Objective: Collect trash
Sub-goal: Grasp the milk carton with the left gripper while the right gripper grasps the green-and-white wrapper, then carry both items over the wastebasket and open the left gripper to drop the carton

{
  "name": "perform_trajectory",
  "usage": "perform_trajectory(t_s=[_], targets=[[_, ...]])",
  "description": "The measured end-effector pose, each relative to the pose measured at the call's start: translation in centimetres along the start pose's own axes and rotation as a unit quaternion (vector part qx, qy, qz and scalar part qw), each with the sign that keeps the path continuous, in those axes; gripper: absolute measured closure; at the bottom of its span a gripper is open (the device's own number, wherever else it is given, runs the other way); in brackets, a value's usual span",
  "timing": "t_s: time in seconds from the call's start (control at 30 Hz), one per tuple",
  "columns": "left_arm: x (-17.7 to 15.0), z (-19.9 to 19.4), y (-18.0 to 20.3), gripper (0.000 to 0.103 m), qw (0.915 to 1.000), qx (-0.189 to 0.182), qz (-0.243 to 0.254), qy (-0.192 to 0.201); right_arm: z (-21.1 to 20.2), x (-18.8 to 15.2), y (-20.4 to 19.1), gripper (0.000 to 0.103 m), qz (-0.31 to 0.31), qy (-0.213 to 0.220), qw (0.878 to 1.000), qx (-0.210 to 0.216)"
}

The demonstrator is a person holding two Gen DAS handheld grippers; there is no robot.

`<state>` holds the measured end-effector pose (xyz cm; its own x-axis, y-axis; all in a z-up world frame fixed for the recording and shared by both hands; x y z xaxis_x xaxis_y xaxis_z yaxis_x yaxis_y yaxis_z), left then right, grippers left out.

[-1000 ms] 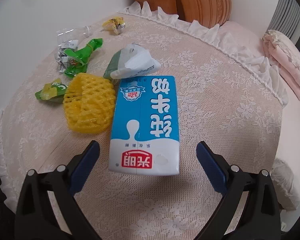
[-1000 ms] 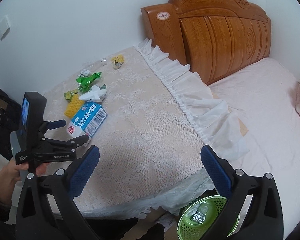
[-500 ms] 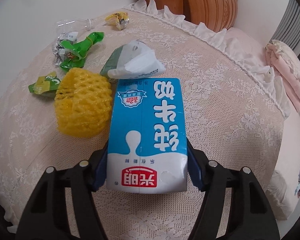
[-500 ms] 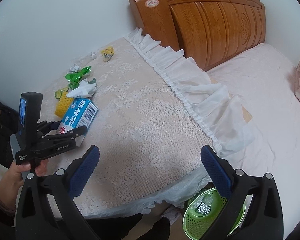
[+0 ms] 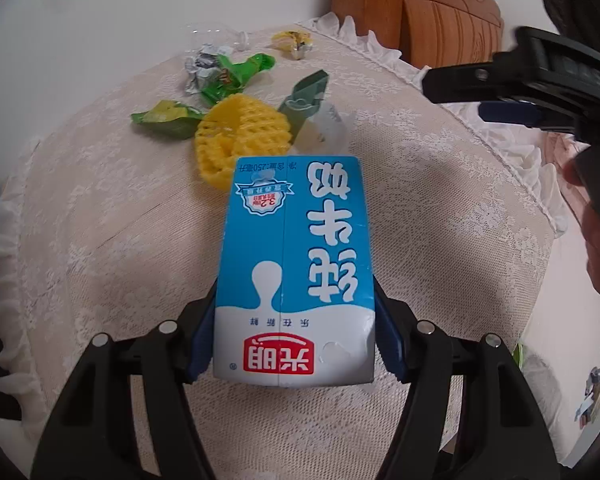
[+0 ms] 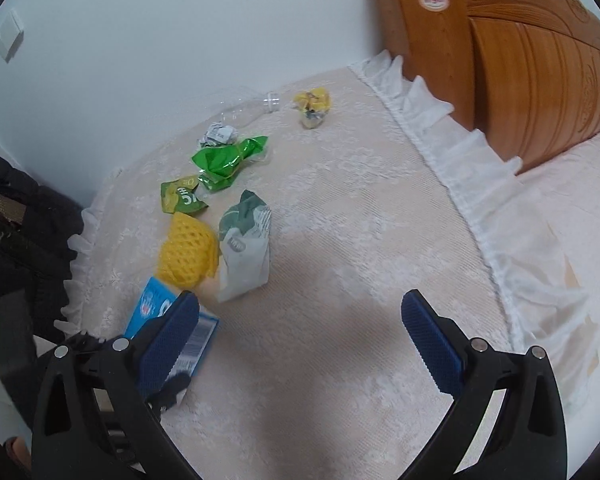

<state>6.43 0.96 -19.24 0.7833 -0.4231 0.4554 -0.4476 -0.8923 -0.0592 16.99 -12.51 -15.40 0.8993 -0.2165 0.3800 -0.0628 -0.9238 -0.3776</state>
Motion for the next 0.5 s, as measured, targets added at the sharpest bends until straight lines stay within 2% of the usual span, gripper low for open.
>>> perform_trajectory(t_s=[0.2, 0.33, 0.43, 0.5], targets=[[-2.5, -1.1, -2.7, 0.039, 0.9991, 0.021, -0.035, -0.005, 4.6, 0.6, -2.7, 0.003, -0.036, -0.029, 0.999, -0.009], [-3.3, -1.5, -3.9, 0.039, 0.9985, 0.028, -0.047, -0.004, 6.8, 0.5, -3.2, 0.015, -0.039, -0.053, 0.998, -0.015], [-3.5, -1.7, -4.3, 0.039, 0.9984, 0.032, -0.047, -0.002, 7.9, 0.2, -3.3, 0.016, -0.041, -0.061, 0.997, -0.022], [-3.4, -1.7, -4.5, 0.039, 0.9984, 0.031, -0.047, -0.001, 8.4, -0.1, -3.5, 0.022, -0.039, -0.067, 0.997, -0.021]])
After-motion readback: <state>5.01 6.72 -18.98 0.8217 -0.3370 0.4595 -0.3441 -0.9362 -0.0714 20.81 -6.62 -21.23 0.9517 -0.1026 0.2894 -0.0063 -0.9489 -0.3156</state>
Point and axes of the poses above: each gripper's, at about its wrist camera, not at the fingertips, and z roughly the way its jaws point, y to its right, x to its top, the point moved 10 cm from there along z, roughly the way its jaws point, and after that the axes turned 14 degrees about z, right-handed, at the moved point
